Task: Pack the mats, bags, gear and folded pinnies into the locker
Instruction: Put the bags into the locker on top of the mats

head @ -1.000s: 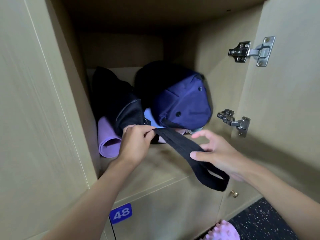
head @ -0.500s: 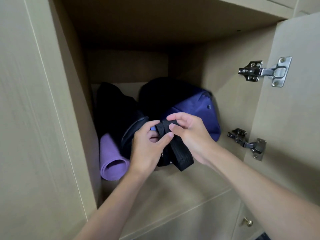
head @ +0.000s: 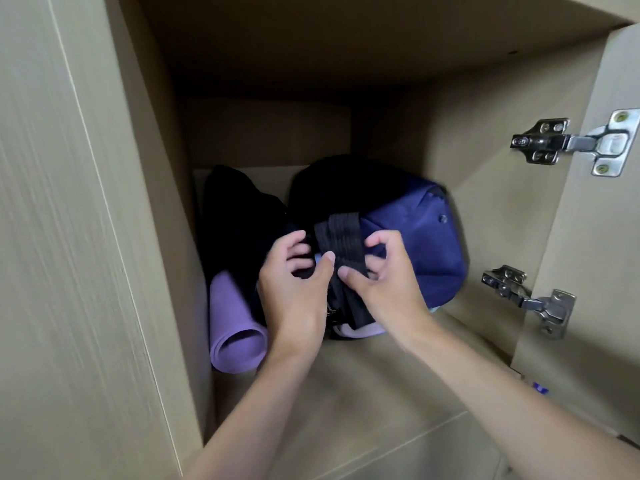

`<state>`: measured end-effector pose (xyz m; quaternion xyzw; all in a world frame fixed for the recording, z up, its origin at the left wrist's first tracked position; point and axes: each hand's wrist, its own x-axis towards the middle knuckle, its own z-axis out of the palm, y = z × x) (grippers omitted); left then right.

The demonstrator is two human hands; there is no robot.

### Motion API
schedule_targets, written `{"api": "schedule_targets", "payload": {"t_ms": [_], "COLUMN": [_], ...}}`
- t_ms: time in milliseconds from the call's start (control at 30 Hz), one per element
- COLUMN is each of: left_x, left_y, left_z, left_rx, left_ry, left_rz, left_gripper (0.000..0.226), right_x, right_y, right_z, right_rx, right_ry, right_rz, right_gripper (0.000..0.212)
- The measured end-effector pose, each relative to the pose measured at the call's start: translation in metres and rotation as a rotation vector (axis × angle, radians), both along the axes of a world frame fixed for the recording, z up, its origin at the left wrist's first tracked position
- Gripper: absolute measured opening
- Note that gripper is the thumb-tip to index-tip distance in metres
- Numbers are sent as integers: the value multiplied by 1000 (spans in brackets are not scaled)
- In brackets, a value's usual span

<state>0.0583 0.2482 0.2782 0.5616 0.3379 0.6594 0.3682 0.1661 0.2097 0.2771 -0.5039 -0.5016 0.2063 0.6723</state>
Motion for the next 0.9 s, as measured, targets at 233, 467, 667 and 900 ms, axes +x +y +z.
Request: {"api": "schedule_targets", "payload": {"t_ms": [233,467,667,900], "left_x": [-5,-3,-6,-10], "left_y": [9,14,16,16], "left_z": [-16,-22,-27,-41], "left_rx": [20,-102,-101,-73], "left_ry": [428,446,380,403], "left_rz": [390,308,313,347], "left_gripper": [58,53,45,52], "right_x": [14,14,11,14], "right_y": [80,55,28,47], "right_z": [7,-25,-55,-59], "right_rx": [-132,-176,-116,-207], "right_ry": [-364,-512,-663,-1049], "right_rz": [-286,-158,-179,-221], "right_gripper": [40,58,58,82]}}
